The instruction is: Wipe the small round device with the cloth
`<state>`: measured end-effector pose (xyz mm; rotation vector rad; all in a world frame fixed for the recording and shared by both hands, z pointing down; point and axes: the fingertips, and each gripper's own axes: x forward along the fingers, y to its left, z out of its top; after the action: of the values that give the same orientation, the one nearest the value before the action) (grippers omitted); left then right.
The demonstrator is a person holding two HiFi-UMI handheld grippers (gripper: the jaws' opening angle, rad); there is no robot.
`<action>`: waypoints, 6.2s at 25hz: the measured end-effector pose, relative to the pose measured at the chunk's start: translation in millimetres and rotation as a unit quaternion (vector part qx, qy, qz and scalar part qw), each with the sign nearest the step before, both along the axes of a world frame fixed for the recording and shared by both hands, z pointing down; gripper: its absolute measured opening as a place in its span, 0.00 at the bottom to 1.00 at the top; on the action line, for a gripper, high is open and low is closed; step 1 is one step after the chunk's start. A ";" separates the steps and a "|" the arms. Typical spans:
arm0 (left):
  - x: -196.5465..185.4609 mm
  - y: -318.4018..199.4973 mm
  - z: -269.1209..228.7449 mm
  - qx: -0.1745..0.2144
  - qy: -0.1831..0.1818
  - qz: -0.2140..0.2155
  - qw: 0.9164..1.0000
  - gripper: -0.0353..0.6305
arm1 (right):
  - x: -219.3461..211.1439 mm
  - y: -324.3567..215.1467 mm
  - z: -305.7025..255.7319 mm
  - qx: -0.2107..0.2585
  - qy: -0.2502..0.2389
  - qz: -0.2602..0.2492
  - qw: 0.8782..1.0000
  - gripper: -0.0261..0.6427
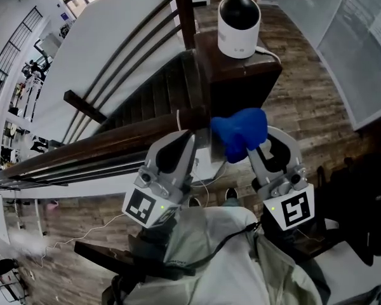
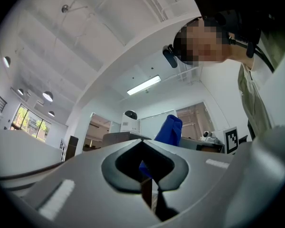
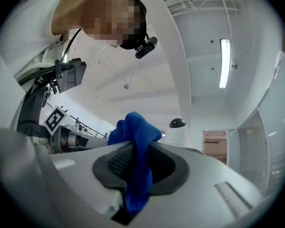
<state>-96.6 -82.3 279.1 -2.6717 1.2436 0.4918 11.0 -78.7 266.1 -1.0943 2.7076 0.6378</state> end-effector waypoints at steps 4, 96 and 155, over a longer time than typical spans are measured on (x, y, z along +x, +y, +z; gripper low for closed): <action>-3.0 0.0 -1.6 0.002 -0.002 0.002 1.000 0.05 | -2.5 1.6 0.5 -0.001 0.001 -0.002 1.000 0.14; 44.2 -107.3 -98.3 0.045 -0.070 0.000 0.997 0.05 | 32.7 -146.2 -96.4 0.122 0.252 0.103 0.954 0.14; 9.9 -88.4 -90.3 0.039 -0.048 -0.020 0.998 0.05 | -22.8 -100.1 -203.2 0.323 0.358 0.168 0.860 0.14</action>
<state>-86.7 -170.7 188.8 -2.5685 1.2210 0.3921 -11.7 -178.8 62.9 -1.2945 2.3917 2.1938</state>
